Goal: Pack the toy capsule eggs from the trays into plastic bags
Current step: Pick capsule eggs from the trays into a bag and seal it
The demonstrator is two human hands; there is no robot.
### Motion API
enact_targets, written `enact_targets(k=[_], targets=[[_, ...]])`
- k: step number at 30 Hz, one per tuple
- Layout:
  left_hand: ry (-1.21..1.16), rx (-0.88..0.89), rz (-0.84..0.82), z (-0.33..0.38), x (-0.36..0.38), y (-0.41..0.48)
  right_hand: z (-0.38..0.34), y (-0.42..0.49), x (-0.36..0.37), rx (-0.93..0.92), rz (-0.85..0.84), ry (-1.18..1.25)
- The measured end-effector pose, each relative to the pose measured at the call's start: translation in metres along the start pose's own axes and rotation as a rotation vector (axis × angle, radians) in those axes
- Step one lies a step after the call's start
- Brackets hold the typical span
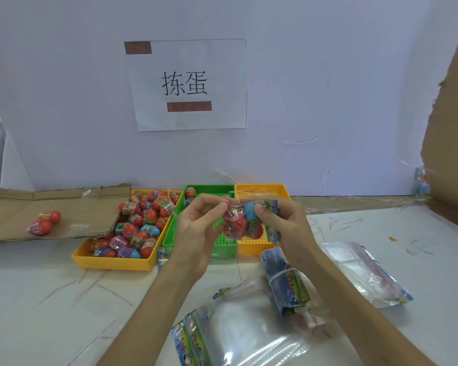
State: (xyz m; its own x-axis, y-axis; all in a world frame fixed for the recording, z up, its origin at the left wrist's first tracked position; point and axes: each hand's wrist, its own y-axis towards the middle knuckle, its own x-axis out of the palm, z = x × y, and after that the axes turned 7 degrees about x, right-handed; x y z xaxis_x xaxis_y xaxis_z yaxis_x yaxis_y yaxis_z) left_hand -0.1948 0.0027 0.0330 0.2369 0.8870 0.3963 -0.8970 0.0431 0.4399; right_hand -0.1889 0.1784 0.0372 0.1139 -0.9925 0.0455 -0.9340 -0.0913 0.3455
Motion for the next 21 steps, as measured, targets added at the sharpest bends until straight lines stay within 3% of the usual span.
enact_targets(k=[6,16,19,21], targets=[[-0.148,-0.082,0.066,-0.004,0.005,0.0,-0.002,0.0,0.004,0.045,0.003,0.081],[-0.298,-0.182,-0.004,-0.003,0.005,-0.003,-0.008,-0.002,0.011,0.067,-0.05,0.286],[-0.222,-0.233,0.057,-0.003,-0.004,0.002,-0.008,-0.002,0.008,-0.096,0.042,0.118],[-0.177,-0.41,0.079,-0.003,-0.012,0.004,-0.005,0.0,0.004,-0.28,0.122,-0.147]])
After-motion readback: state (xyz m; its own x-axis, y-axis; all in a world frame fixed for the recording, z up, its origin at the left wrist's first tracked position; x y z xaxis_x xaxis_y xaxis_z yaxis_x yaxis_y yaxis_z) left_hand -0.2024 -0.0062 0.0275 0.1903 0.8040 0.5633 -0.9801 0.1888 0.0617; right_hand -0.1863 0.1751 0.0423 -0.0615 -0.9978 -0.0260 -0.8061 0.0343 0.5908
